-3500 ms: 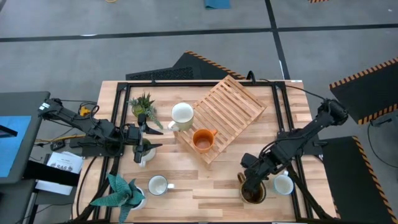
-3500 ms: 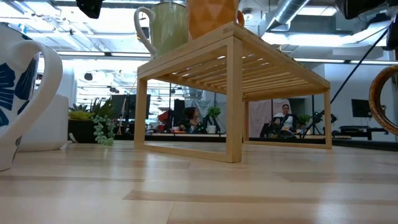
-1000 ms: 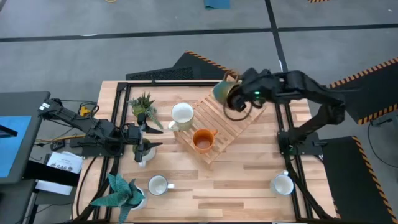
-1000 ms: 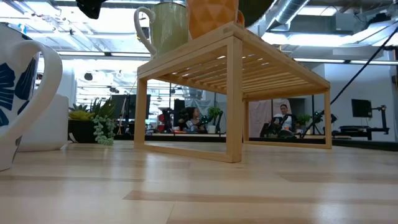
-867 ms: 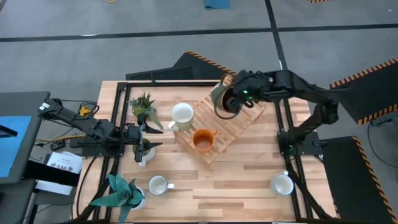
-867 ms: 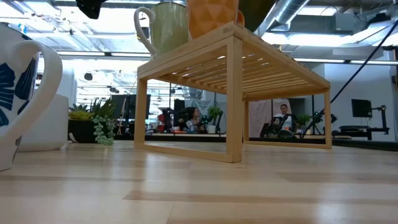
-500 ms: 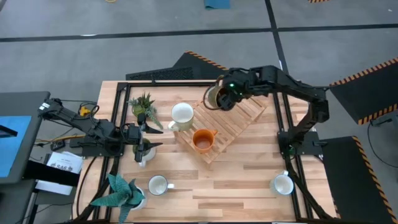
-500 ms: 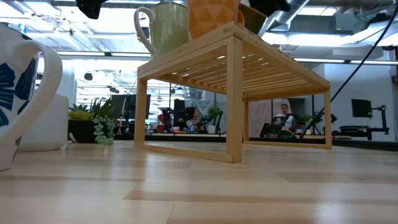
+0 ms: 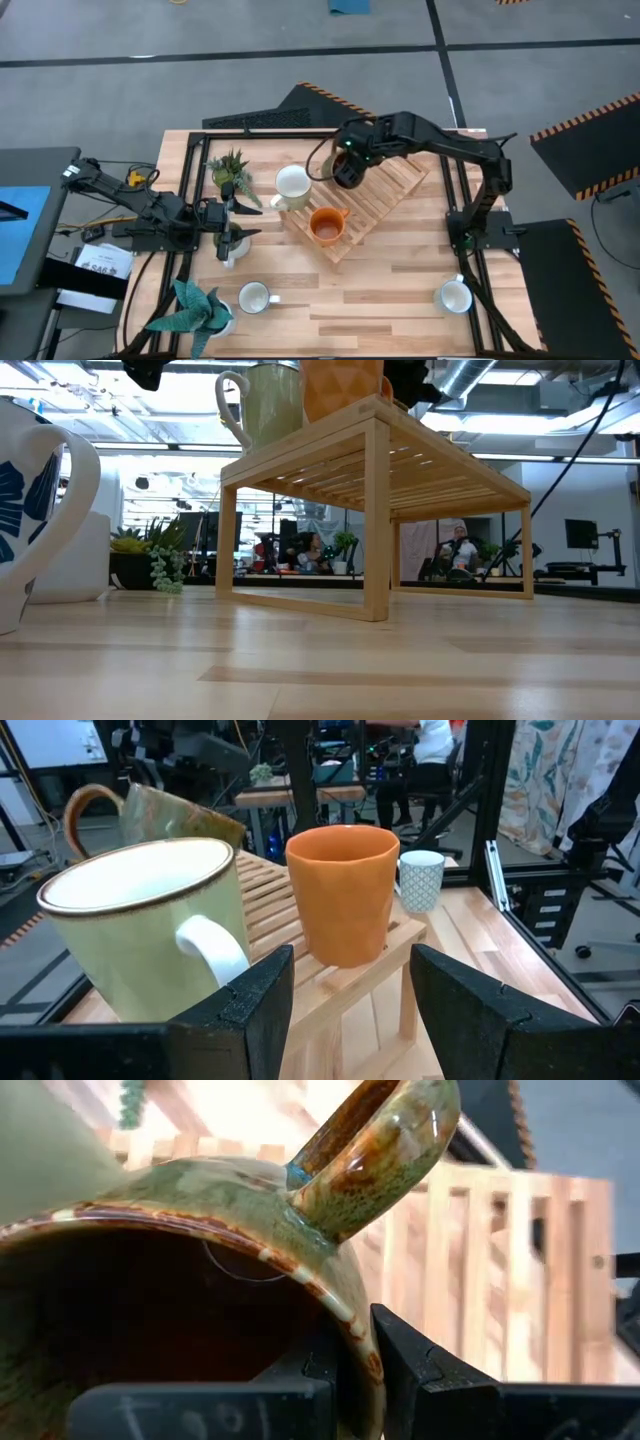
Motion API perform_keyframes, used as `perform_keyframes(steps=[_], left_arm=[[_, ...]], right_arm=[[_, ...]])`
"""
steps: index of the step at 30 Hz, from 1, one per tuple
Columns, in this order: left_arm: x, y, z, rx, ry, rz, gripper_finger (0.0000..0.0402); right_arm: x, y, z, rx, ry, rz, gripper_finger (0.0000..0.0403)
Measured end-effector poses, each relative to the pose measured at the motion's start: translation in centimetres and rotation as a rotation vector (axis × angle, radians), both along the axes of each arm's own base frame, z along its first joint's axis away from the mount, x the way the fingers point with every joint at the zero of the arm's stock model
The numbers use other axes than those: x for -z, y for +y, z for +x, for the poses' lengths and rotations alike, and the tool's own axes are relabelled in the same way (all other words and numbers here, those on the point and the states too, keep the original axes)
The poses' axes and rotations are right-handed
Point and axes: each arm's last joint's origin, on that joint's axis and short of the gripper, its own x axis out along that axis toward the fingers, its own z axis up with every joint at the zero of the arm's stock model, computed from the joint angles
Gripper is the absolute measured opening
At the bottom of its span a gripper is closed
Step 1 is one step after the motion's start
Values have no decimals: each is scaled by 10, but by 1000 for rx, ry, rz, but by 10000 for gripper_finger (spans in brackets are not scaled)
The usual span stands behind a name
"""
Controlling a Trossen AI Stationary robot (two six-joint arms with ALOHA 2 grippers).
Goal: Place coffee mugs
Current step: Put the brown mug on the shelf
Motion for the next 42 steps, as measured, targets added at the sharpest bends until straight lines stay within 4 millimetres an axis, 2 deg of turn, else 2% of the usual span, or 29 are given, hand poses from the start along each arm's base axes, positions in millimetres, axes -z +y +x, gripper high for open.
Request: perform_keyframes(steps=[5,12,16,30,42], left_arm=[[0,0,0,0,0,0,187],[0,0,0,0,1,0,187],[0,0,0,0,1,0,187],[0,0,0,0,2,4,187],[1,0,0,0,6,6,187]], right_arm=[[3,0,4,-9,-1,20,60],[5,-1,8,-7,-10,18,110],[5,-2,10,-8,-32,13,123],[4,-2,12,-10,-52,10,127],[-7,-8,16,1,-151,-14,127]])
